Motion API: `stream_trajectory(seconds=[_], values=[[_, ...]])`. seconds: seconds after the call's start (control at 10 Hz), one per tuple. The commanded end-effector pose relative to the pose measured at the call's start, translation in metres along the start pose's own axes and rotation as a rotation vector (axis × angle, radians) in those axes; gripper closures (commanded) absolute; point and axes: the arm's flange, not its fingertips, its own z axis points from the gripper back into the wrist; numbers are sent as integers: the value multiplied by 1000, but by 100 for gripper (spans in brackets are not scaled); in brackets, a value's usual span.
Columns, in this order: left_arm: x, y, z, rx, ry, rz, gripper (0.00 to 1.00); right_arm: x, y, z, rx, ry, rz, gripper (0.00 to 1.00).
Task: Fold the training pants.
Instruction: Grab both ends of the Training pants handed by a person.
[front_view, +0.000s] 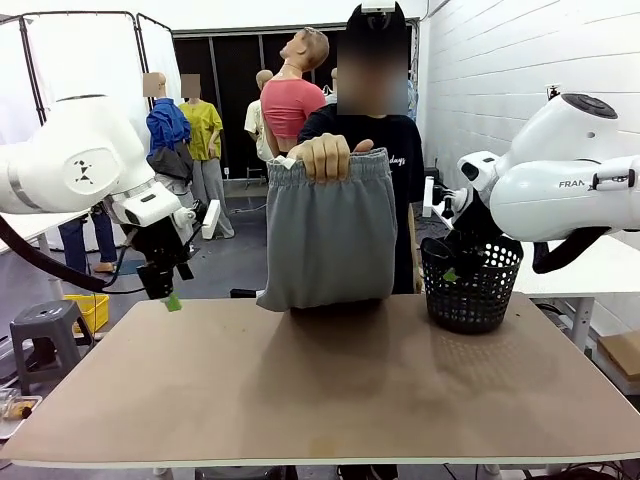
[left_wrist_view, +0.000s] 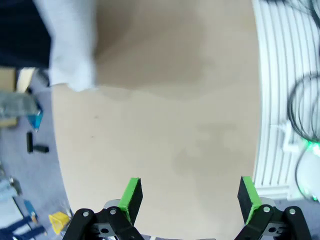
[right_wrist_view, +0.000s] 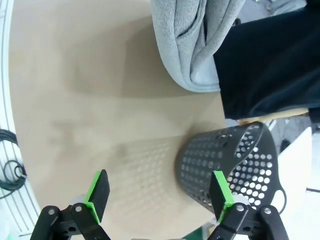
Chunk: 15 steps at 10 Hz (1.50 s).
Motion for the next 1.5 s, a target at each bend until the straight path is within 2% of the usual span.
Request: stream_trajectory(seconds=[0.0,0.1,0.3,0.4,0.5,0.6,0.8,1.3,1.4], values=[[6,-3,20,104,104,60,0,1,4,15,-116,44,-26,0],[0,0,0,0,0,0,0,0,0,0,0,0,0,0],[0,0,0,0,0,0,0,0,0,0,0,0,0,0],[3,-1,6,12,33,-7,0,1,-1,7,-30,8,2,0],[-1,14,-4,23,46,-15,0,2,-11,-5,-23,13,12,0],[-7,35,-13,53,34,-40,0,5,-24,-26,-9,-31,22,0],[-6,53,-23,119,-66,-35,0,4,-32,-43,-31,-56,30,0],[-7,73,-47,342,-176,-58,0,-9,-47,-68,-132,-180,45,0],[-7,74,-49,344,-211,-85,0,-10,-48,-73,-114,-196,47,0]])
